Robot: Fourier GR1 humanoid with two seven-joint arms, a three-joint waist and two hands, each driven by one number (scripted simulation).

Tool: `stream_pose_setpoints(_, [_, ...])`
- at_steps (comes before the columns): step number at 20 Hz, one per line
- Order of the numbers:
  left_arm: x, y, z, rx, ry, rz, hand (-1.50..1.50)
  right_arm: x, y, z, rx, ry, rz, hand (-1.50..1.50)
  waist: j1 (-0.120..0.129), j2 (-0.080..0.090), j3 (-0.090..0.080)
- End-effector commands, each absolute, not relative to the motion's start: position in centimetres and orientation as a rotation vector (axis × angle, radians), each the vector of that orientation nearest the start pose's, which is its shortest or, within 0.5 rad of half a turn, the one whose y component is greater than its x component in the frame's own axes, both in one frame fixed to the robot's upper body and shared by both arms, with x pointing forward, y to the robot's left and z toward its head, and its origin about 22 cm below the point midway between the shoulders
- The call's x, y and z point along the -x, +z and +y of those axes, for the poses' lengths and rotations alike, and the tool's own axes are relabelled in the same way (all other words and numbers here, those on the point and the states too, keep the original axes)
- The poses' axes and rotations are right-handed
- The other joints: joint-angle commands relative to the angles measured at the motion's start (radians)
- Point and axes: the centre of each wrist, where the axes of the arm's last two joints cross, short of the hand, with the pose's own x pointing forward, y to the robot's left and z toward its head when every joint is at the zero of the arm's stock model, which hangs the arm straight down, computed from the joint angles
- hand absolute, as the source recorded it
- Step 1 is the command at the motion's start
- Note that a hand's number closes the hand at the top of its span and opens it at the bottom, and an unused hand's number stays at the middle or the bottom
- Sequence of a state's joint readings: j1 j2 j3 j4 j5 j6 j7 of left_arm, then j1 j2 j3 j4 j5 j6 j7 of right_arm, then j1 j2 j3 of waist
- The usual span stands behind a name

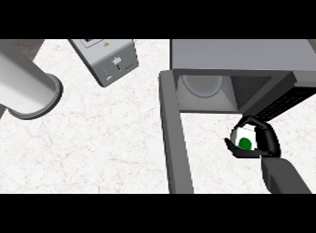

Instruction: Pick up the milk, place it into the microwave and close the microwave

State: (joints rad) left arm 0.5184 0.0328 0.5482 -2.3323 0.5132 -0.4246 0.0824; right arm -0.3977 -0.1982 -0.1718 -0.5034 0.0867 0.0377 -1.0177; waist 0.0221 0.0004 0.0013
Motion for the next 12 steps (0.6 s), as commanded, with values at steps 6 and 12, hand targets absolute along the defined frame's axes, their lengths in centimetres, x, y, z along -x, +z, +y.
stream_pose_setpoints(6, [-6.2, 14.4, 34.4, -0.096, 0.079, -1.954, -1.50, -29.9, -9.4, -26.2, -0.123, 0.257, -1.977, 1.50, -0.022, -0.005, -0.002])
stream_pose_setpoints(12, [-4.2, 13.4, 34.3, -0.130, 0.091, -1.923, -1.50, -30.7, -5.5, -23.7, -0.048, 0.256, -1.993, 1.50, -0.017, -0.006, -0.002])
